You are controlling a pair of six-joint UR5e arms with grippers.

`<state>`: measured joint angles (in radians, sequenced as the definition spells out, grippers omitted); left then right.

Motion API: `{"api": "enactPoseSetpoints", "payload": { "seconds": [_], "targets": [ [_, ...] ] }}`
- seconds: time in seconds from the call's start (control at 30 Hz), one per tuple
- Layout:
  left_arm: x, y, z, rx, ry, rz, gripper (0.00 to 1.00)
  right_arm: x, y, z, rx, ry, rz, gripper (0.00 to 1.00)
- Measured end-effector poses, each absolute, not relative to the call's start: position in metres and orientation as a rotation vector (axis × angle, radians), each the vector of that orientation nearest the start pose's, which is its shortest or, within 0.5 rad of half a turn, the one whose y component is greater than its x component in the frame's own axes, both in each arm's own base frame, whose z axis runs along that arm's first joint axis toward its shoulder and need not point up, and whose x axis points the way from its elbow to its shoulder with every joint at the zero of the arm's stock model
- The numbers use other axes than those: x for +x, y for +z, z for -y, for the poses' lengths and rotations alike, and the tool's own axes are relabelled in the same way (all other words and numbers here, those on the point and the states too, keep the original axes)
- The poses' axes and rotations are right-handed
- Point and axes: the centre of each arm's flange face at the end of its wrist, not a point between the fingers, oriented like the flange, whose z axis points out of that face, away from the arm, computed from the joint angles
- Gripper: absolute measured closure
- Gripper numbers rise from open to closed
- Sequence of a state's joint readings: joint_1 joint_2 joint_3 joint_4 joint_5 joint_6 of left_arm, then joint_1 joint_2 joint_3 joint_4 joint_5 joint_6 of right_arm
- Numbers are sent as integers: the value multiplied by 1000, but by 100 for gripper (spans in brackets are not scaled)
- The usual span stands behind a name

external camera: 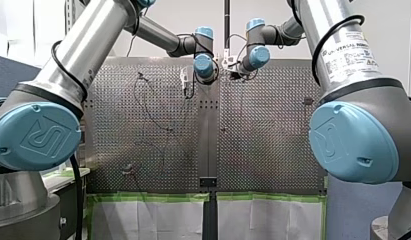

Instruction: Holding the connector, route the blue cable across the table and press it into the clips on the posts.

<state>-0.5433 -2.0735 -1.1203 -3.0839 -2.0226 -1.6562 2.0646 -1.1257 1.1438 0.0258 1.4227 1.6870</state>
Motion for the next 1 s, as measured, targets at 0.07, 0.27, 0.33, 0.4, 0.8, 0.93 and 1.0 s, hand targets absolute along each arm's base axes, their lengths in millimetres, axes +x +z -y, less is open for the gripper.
{"api": "enactPoseSetpoints", "payload": {
  "seconds": [0.07, 0.27, 0.33, 0.4, 0.8, 0.93, 1.0],
  "targets": [
    [546, 419, 430, -10, -136, -1557, 0, 448, 435, 518, 1684, 1714, 975, 100],
    [549, 421, 426, -21, -114, -1564, 0, 449, 435, 517, 1686, 1716, 974, 100],
    [546, 419, 426, -16, -97, -1575, 0, 450, 435, 517, 1686, 1717, 974, 100],
    [544, 419, 426, -12, -76, -1581, 0, 450, 435, 517, 1686, 1717, 974, 100],
    [537, 421, 430, -20, 6, -1562, 84, 449, 435, 518, 1684, 1717, 977, 100],
    [537, 421, 430, -24, 18, -1563, 100, 449, 435, 518, 1684, 1718, 978, 100],
    [536, 420, 429, -24, 22, -1566, 100, 449, 435, 518, 1684, 1718, 978, 100]
  ]
}}
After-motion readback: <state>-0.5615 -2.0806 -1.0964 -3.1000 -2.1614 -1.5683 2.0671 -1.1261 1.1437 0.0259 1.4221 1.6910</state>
